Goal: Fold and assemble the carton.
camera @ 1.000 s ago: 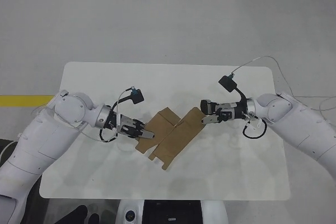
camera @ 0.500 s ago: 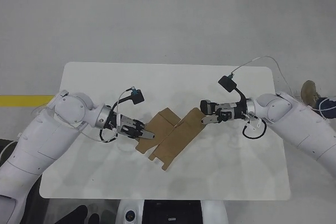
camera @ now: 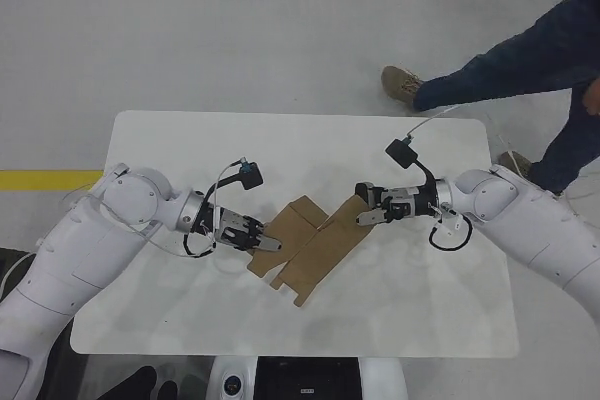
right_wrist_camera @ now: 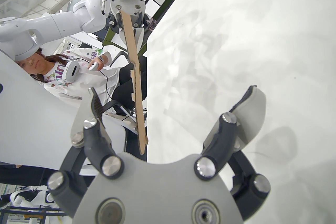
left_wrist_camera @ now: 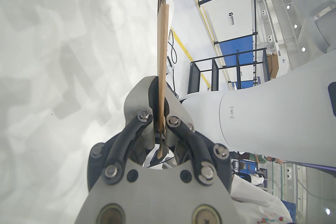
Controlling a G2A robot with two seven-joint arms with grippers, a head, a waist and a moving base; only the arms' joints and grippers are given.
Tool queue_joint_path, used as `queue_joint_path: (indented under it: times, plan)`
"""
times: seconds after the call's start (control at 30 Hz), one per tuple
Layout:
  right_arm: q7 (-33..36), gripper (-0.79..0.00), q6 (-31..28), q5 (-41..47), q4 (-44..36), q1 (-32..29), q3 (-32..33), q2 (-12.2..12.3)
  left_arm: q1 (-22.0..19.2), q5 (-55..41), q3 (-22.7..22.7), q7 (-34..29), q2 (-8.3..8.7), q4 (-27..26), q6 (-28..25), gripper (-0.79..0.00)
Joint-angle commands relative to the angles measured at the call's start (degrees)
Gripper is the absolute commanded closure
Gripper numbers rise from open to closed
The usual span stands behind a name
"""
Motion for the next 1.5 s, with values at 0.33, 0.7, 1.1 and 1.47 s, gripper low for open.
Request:
queue_joint_path:
  times: [0.33, 0.7, 1.1, 1.47]
  plan:
    - [2.13, -0.785, 0.21, -0.10, -2.30, -1.46, 0.04, -0.65, 1.18, 0.82, -1.10, -1.16, 0.05, -1.54, 0.39, 0.000]
    - [3.15, -0.785, 1.22, -1.37, -4.60, -1.28, -1.00, -1.02, 0.86, 1.39, -1.49, -1.25, -0.39, -0.98, 0.61, 0.000]
    - [3.94, 0.000, 2.02, -1.53, -5.09, -1.13, -1.00, -0.99, 0.98, 1.65, -2.04, -1.58, -0.73, -0.18, 0.74, 0.000]
    - [4.21, 0.000, 2.27, -1.41, -5.58, -1.03, -1.00, -1.29, 1.38, 2.00, -2.56, -1.64, -0.94, 0.26, 1.33, 0.000]
